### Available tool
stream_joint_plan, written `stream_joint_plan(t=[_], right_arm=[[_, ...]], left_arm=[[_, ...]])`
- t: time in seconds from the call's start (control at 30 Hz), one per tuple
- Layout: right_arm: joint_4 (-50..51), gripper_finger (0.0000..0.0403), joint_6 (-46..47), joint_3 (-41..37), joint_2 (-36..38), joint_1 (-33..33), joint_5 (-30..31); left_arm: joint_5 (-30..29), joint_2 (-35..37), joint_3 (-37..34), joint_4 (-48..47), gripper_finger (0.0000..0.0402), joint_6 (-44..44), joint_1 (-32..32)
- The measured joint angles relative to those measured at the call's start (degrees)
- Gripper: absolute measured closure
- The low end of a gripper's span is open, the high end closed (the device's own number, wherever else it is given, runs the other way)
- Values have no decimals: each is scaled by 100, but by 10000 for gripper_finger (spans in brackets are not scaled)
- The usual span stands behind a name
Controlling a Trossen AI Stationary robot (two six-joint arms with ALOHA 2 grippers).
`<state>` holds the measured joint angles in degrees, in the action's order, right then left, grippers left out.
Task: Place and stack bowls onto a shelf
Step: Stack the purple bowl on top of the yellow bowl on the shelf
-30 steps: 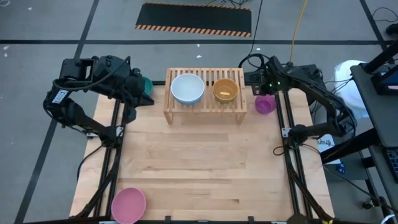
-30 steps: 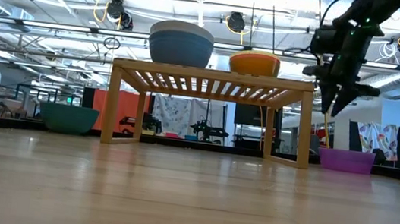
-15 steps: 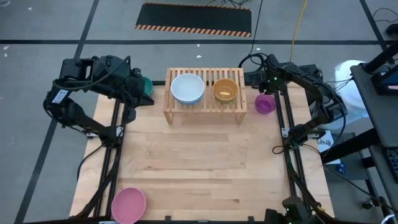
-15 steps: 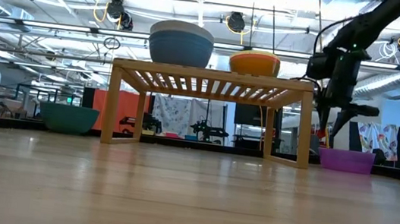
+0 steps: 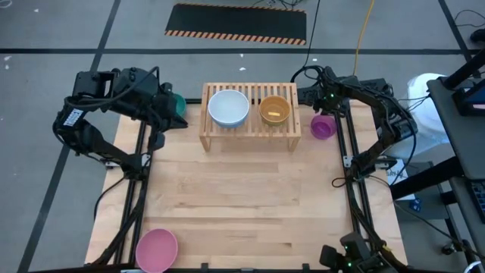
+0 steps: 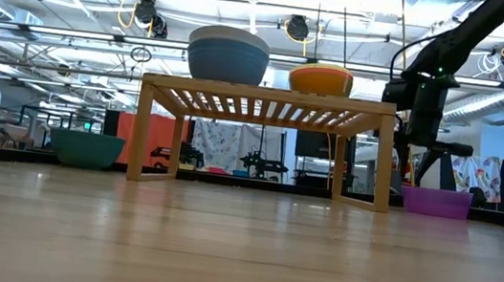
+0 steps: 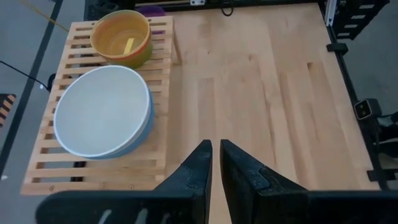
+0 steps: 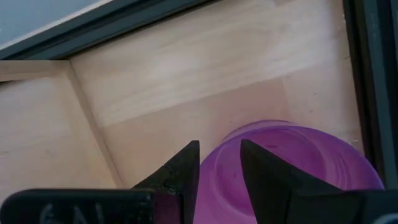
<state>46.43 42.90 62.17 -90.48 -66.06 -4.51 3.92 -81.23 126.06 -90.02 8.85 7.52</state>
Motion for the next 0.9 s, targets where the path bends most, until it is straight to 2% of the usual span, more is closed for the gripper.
stream_joint_plan(t=[0.63,0.73,0.83,0.9], right_arm=[[-363,295,-199,2,-826,9,129],[-419,321,-456,2,-812,24,124],[-406,373,-777,3,-811,26,-67],[-380,393,-1107,9,-801,31,-196]], left_arm=[[2,0,0,0,364,160,-1],[2,0,0,0,364,159,-1],[2,0,0,0,364,161,-1],[2,0,0,0,364,161,-1]])
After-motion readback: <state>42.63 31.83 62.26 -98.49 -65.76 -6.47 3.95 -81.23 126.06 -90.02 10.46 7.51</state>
